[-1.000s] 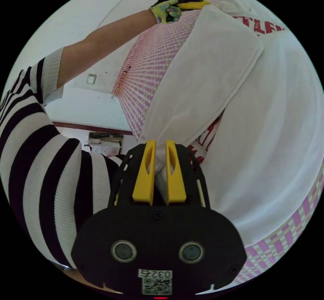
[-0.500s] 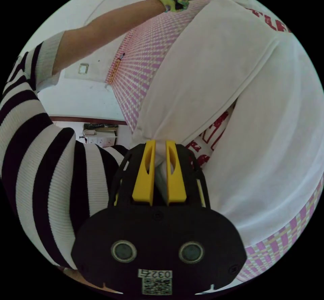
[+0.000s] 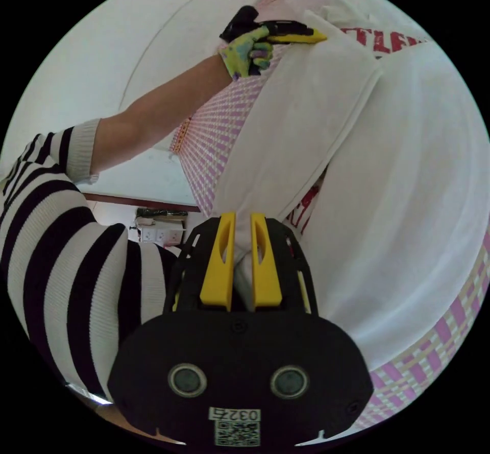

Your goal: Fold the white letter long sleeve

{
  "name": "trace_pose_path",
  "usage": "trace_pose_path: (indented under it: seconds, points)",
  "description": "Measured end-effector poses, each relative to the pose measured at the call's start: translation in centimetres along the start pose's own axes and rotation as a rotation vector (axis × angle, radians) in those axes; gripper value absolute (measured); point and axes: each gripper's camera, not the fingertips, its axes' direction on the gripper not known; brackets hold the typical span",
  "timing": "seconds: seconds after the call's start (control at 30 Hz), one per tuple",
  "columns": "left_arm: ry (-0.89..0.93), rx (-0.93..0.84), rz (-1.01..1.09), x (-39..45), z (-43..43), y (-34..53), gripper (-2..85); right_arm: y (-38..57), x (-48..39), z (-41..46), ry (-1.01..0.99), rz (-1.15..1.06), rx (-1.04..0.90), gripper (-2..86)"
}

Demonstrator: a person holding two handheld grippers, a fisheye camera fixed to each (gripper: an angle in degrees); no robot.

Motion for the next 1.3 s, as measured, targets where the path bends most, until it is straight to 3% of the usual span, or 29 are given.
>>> trace_pose_path:
  seconds: [0.13, 0.37, 0.53, 0.67, 0.9, 1.1, 1.3]
  points:
    - [0.142, 0.079, 0.056, 3.0, -0.8, 4.0, -0.9, 3.0, 1.0, -3.1, 0.035, 0.037, 0.094, 5.3]
    - [0.199, -0.114, 0.014, 9.7, 7.1, 20.1, -0.9, 8.7, 4.8, -5.7, 0.079, 0.091, 0.122, 5.1]
    - [0.019, -0.150, -0.099, 11.5, 12.3, 28.1, -0.9, 10.0, 6.1, -4.5, 0.087, 0.050, 0.076, 3.5]
    - [0.157, 0.024, -0.143, 11.3, 11.1, 30.4, -0.7, 10.6, 6.0, -5.4, 0.103, 0.001, 0.070, 4.8]
    - [0.033, 0.286, -0.286, 11.2, 4.2, 38.9, 6.6, 17.4, 9.0, -12.8, 0.038, 0.085, 0.238, 6.4]
    - [0.033, 0.252, -0.431, 8.5, 4.7, 44.1, 10.0, 22.6, 14.4, -14.9, -0.105, 0.236, 0.179, 10.0]
    - [0.158, 0.241, -0.401, 7.1, 6.0, 43.6, 10.8, 22.8, 15.6, -14.6, -0.289, 0.249, 0.099, 11.8]
